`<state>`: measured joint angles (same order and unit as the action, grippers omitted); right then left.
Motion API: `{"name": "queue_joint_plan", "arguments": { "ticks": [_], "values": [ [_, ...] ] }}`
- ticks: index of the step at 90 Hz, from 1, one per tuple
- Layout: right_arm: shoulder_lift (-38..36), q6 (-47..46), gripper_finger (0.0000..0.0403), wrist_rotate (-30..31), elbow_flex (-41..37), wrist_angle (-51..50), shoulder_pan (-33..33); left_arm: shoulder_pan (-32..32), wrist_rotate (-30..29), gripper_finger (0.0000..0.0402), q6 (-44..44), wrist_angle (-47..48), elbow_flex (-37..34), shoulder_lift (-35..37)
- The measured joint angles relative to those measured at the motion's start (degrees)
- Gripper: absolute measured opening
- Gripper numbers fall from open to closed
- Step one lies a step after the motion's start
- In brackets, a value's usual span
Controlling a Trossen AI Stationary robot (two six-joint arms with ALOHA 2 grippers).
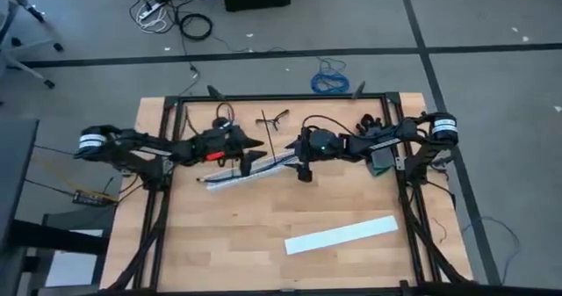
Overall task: Ziptie cables
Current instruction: Put the zip tied cable wires into the white cable duct
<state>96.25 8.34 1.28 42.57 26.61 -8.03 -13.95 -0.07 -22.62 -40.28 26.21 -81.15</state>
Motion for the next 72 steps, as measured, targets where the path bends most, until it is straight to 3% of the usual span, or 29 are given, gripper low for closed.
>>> {"name": "queue_joint_plan", "arguments": {
  "ticks": [16, 45, 72],
  "values": [
    [1.3, 1.9, 0.0299, 0.0, 0.1, 2.9, 0.0, -1.0, 5.3, 0.0225, -4.8, -4.3, 1.0, -5.0],
    [2.8, 3.4, 0.0299, 0.0, 0.2, 5.4, -0.1, -1.1, 4.3, 0.022, -4.7, -4.4, 3.0, -10.6],
    [2.9, 3.3, 0.0298, 0.0, 0.0, 5.7, -0.8, -0.9, 5.9, 0.0179, -4.2, -4.7, 3.2, -12.1]
  ]
}}
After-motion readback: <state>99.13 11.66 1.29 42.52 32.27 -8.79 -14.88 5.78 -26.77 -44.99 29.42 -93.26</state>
